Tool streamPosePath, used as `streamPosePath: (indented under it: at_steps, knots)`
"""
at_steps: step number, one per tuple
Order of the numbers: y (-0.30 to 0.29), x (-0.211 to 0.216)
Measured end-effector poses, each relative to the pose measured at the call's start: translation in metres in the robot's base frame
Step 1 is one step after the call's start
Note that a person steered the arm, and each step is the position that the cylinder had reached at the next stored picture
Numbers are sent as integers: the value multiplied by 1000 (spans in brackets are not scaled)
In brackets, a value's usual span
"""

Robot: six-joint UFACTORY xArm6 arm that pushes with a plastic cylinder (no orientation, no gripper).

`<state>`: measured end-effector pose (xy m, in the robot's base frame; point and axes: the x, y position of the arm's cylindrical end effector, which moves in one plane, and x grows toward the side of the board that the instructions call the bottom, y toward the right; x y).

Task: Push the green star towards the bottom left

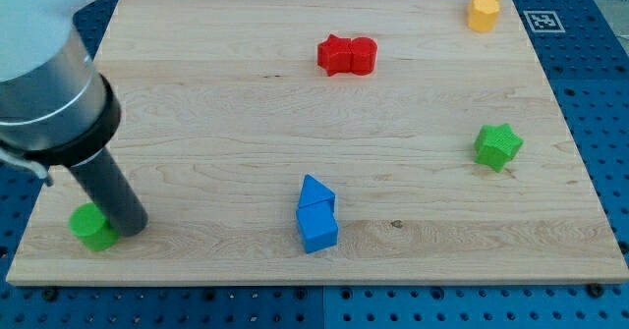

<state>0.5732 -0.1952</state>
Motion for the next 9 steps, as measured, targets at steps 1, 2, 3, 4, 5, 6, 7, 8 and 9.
streamPosePath:
  at_steps: [1, 2, 3, 4, 5, 6, 7, 8, 9]
  knots:
    - [-7, 0]
    - [32, -55]
    - [88, -113]
    - [170, -135]
    - [262, -135]
    - [352, -138]
    - [446, -140]
    - [491, -120]
    - [457, -102]
